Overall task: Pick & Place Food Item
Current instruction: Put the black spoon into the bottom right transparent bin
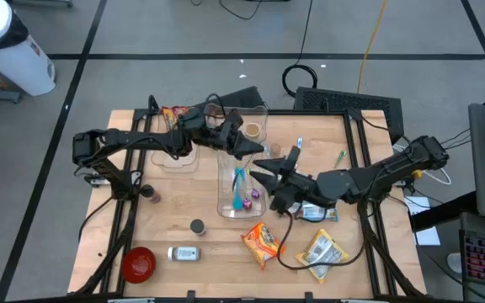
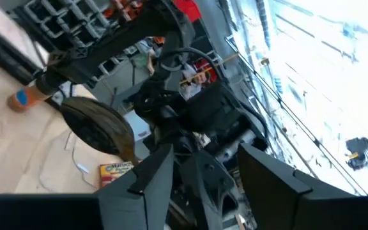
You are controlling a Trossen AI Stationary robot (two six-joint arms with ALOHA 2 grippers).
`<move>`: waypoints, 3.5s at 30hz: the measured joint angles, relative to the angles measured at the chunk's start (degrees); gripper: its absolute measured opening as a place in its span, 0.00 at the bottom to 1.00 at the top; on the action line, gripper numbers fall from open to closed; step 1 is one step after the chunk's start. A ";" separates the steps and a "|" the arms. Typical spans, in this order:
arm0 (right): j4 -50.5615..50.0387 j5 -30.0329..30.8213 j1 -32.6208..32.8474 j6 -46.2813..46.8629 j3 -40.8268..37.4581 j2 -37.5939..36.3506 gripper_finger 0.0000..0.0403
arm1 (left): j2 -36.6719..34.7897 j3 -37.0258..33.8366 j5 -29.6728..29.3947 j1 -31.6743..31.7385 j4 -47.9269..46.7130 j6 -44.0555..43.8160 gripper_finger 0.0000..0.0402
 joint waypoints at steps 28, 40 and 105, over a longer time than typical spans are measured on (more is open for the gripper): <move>-8.19 16.71 -0.66 46.09 -19.64 -17.69 0.41 | -13.79 0.02 -31.35 -2.38 -61.18 14.01 0.11; -8.12 16.57 -0.13 61.40 -32.86 -27.58 0.41 | -8.64 0.78 -43.39 -8.51 -63.51 2.63 0.11; -14.40 5.97 3.97 67.39 -42.02 -39.89 0.41 | 29.31 30.61 -36.87 -9.41 -93.67 -6.14 0.11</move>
